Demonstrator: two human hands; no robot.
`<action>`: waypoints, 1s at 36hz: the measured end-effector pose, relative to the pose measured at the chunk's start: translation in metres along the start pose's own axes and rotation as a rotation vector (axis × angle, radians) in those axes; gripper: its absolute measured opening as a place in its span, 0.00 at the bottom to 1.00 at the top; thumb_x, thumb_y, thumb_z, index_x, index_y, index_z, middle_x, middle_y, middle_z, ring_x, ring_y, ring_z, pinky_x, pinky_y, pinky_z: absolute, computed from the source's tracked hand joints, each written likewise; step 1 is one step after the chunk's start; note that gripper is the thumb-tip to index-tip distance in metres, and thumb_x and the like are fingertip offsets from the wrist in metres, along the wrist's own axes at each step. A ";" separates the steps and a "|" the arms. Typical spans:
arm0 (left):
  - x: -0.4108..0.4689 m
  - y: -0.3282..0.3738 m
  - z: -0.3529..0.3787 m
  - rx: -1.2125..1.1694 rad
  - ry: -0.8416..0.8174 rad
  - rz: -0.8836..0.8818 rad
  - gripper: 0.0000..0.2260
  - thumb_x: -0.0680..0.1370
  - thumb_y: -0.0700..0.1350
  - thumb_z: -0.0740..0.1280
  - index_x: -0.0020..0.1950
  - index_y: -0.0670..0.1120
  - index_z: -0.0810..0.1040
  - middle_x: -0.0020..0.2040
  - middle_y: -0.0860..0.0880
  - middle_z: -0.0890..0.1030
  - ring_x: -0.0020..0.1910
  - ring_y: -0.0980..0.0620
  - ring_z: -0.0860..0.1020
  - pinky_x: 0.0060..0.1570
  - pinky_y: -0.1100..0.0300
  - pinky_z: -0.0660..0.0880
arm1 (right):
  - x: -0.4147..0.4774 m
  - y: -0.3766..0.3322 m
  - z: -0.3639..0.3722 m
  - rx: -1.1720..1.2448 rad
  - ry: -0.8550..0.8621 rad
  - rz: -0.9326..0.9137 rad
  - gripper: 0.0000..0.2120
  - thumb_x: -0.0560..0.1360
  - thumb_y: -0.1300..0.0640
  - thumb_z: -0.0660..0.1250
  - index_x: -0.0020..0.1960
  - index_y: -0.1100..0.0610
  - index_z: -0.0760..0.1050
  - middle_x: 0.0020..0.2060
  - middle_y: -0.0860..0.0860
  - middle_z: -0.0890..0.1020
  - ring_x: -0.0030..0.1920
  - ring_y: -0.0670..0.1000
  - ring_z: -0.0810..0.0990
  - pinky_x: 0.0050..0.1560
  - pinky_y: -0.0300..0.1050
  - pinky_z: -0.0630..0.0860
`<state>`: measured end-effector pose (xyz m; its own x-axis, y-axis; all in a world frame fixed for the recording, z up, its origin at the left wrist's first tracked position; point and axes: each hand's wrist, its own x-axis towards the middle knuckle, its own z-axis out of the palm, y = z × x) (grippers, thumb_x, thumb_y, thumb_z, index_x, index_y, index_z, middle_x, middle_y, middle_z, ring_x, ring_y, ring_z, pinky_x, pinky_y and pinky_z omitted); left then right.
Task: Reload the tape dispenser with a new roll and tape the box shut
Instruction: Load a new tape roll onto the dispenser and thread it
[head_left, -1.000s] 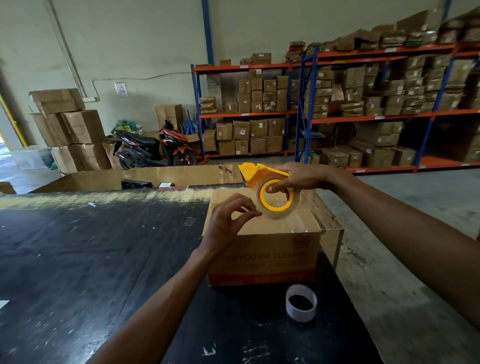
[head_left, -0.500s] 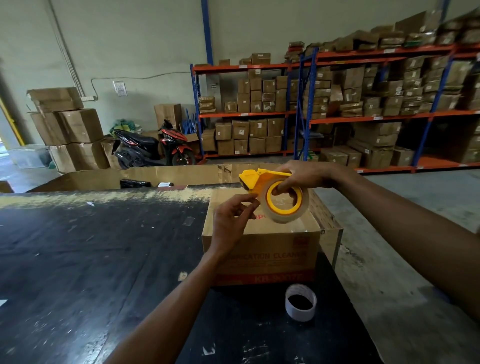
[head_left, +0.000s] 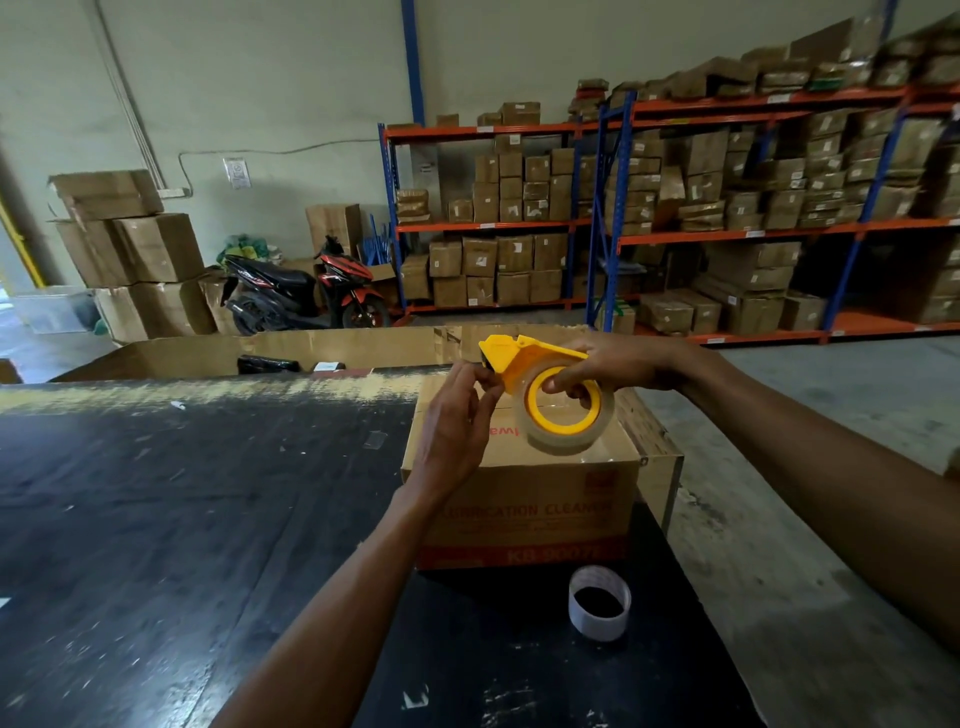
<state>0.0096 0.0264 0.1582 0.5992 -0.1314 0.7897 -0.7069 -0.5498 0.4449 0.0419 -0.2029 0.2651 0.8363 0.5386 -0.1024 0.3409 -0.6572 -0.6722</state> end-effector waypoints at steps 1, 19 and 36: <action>0.000 0.003 0.001 -0.037 -0.011 -0.011 0.02 0.83 0.39 0.66 0.56 0.42 0.75 0.52 0.48 0.79 0.32 0.56 0.72 0.34 0.62 0.71 | 0.000 0.000 -0.002 -0.010 0.010 -0.008 0.07 0.79 0.51 0.71 0.54 0.54 0.79 0.44 0.56 0.82 0.43 0.53 0.81 0.48 0.49 0.78; -0.010 0.012 0.006 -0.190 0.057 -0.023 0.07 0.80 0.39 0.72 0.57 0.40 0.84 0.51 0.46 0.83 0.31 0.51 0.84 0.27 0.53 0.83 | -0.003 -0.005 -0.008 -0.063 0.038 -0.016 0.03 0.78 0.55 0.71 0.51 0.54 0.80 0.45 0.58 0.80 0.42 0.53 0.79 0.44 0.48 0.76; 0.016 0.003 -0.018 -0.186 0.142 -0.007 0.01 0.83 0.36 0.65 0.52 0.39 0.76 0.46 0.46 0.81 0.42 0.54 0.83 0.37 0.60 0.81 | -0.021 -0.005 -0.018 -0.066 0.059 -0.025 0.10 0.77 0.51 0.72 0.53 0.56 0.81 0.41 0.55 0.82 0.41 0.54 0.81 0.46 0.52 0.77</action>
<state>0.0105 0.0377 0.1793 0.5543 -0.0033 0.8323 -0.7683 -0.3866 0.5101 0.0306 -0.2202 0.2840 0.8503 0.5247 -0.0416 0.3881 -0.6785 -0.6238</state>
